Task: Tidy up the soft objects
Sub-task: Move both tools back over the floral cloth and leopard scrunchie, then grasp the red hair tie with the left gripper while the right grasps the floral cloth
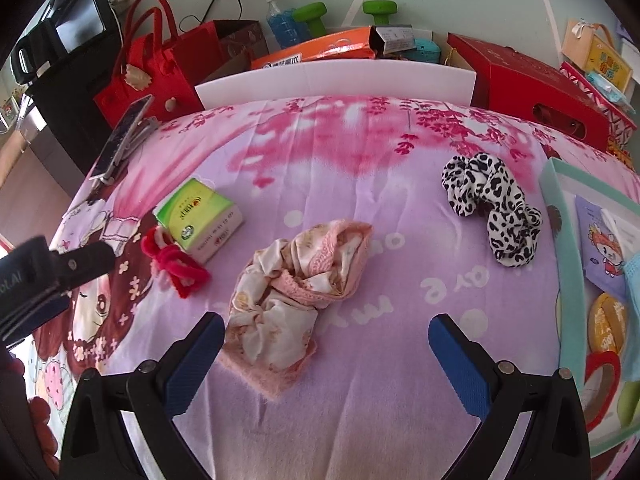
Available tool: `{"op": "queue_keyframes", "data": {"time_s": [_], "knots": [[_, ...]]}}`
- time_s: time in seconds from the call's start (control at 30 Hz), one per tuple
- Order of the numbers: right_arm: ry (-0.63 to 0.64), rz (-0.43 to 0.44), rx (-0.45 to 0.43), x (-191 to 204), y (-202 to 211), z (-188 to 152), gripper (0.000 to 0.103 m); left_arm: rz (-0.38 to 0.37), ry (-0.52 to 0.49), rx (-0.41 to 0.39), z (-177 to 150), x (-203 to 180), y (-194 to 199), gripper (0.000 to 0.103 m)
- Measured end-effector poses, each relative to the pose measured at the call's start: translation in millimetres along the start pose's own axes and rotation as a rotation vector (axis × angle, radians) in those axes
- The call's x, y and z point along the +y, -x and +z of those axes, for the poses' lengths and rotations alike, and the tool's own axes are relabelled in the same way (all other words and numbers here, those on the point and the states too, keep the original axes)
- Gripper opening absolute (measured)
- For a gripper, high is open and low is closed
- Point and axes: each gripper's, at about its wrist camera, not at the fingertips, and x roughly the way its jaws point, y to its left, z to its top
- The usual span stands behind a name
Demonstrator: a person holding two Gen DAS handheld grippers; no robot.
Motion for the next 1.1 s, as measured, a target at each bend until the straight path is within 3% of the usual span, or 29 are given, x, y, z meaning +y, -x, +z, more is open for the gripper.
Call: {"op": "queue_keyframes", "data": {"time_s": [0.6, 0.7, 0.77, 0.9, 0.97, 1.1], "knots": [[0.027, -0.050, 0.005, -2, -12, -5, 0.103, -0.007, -0.075, 0.074, -4, -20, -34, 0.097], [0.014, -0.053, 0.004, -7, -11, -5, 0.099, -0.012, -0.071, 0.070, -5, -21, -33, 0.095], [0.009, -0.047, 0.002, -8, -10, -5, 0.093, -0.041, -0.070, 0.072, -4, -22, -34, 0.078], [0.033, -0.032, -0.009, -1, -7, -6, 0.081, -0.078, -0.082, 0.073, -4, -27, -33, 0.066], [0.048, -0.024, -0.013, 4, -7, -6, 0.074, -0.101, -0.087, 0.079, -4, -29, -34, 0.052], [0.065, -0.008, -0.018, 9, -6, -6, 0.054, -0.131, -0.093, 0.083, -4, -32, -35, 0.039]]}}
